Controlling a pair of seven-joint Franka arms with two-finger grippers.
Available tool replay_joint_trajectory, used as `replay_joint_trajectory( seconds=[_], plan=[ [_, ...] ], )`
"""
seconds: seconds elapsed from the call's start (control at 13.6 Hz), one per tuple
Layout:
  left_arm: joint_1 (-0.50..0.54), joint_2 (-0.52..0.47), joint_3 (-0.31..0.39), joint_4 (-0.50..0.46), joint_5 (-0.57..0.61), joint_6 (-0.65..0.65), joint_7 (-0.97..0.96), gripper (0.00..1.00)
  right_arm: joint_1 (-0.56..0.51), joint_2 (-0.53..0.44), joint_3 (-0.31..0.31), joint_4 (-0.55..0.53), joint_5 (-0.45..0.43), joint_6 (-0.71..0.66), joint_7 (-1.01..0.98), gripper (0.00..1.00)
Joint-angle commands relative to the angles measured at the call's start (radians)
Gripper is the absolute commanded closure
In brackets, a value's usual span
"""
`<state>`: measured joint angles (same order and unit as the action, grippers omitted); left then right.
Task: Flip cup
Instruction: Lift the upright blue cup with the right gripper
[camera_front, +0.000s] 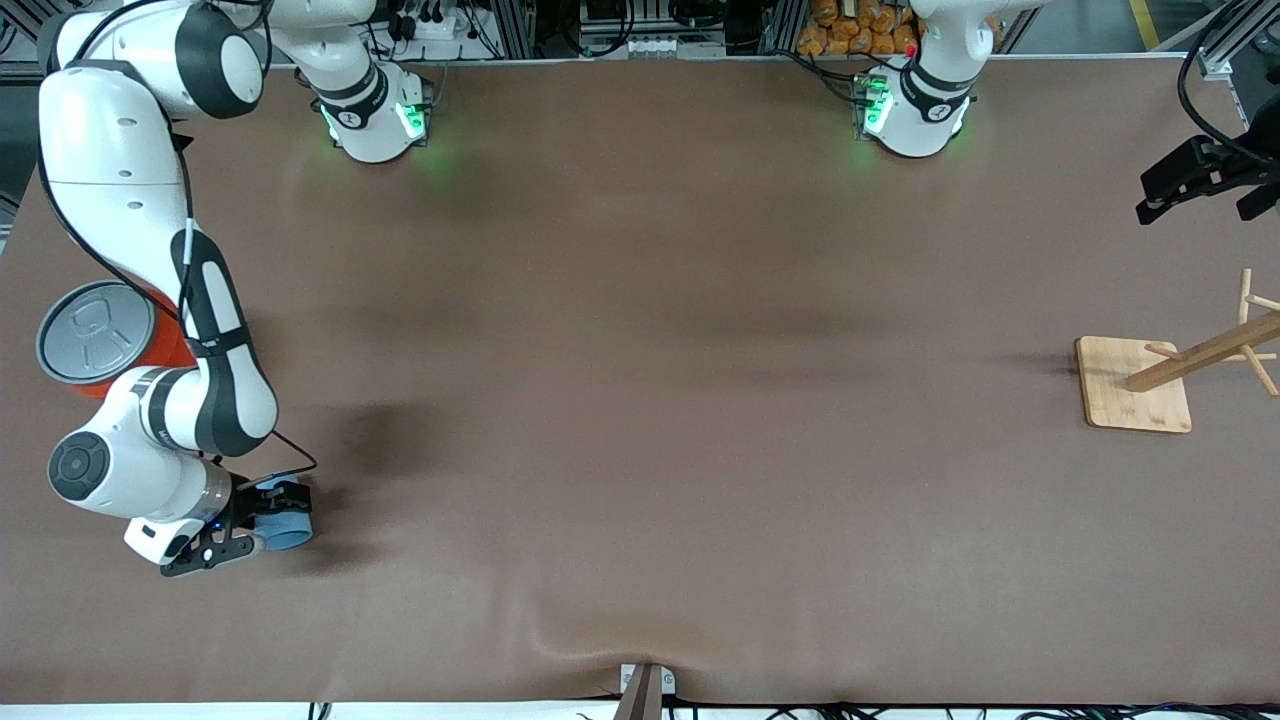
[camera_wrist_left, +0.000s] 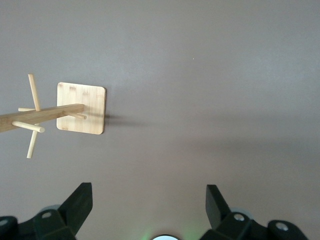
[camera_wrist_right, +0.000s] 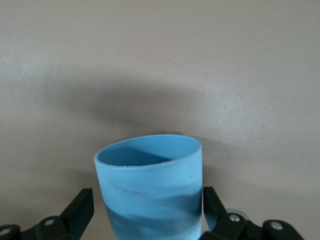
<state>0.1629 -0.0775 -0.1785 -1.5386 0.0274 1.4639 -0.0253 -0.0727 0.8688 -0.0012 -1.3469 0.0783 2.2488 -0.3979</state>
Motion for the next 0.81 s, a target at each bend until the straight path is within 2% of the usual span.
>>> replay_joint_trajectory(
  seconds=[0.0,0.07,0.15,0.22,0.29,0.73],
  plan=[
    [0.007,-0.001,-0.004,0.015,0.0,-0.005,0.018,0.0,-0.015,0.001,0.012,-0.015,-0.003,0.0,-0.036,0.03],
    [0.007,-0.002,-0.004,0.015,0.0,-0.005,0.018,0.0,-0.016,0.001,0.012,-0.02,-0.003,0.003,-0.051,0.06],
    [0.007,-0.002,-0.004,0.015,0.0,-0.005,0.018,0.0,-0.015,0.001,0.012,-0.021,-0.003,0.003,-0.053,0.19],
    [0.007,-0.001,-0.004,0.015,0.0,-0.005,0.018,0.0,-0.015,0.001,0.012,-0.021,-0.003,0.002,-0.055,0.36],
    [0.007,-0.001,-0.004,0.015,0.0,-0.005,0.018,0.0,-0.015,0.001,0.012,-0.021,-0.003,0.002,-0.056,0.43],
    [0.009,0.001,-0.002,0.015,0.0,-0.005,0.018,0.0,-0.009,-0.007,0.013,-0.015,-0.003,0.0,-0.159,0.41]
  ],
)
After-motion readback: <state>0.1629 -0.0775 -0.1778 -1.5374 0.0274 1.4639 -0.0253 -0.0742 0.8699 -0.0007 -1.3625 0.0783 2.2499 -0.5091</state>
